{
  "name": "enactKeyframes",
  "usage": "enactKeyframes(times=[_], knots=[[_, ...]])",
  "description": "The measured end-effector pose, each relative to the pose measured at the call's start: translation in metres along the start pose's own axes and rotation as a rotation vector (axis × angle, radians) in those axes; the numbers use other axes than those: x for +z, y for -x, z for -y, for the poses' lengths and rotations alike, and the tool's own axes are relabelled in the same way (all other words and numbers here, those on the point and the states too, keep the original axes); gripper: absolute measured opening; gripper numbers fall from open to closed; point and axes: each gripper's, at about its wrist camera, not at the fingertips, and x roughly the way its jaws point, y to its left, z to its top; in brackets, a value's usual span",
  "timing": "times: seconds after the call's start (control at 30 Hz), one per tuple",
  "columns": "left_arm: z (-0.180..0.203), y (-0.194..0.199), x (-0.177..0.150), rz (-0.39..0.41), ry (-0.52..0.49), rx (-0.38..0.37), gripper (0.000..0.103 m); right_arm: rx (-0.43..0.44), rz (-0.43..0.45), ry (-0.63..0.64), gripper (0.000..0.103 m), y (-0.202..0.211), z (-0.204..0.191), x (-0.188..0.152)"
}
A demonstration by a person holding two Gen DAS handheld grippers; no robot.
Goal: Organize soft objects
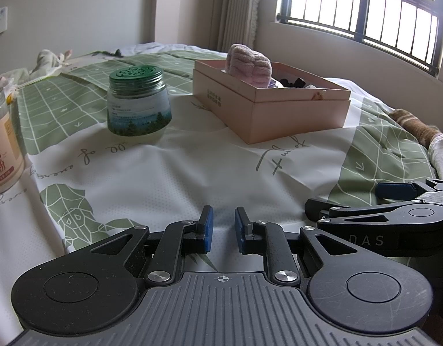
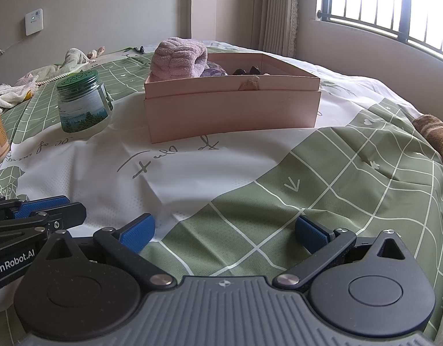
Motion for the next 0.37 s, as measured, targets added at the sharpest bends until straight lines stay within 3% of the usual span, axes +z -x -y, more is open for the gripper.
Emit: enactKeyframes(times=[0.37], knots=[[-0.0009,0.0004,0.0002,0.004,-0.003,0.002,0.019,0.002,0.0,-0.003,0.103,0.0,-0.0001,0.0002]])
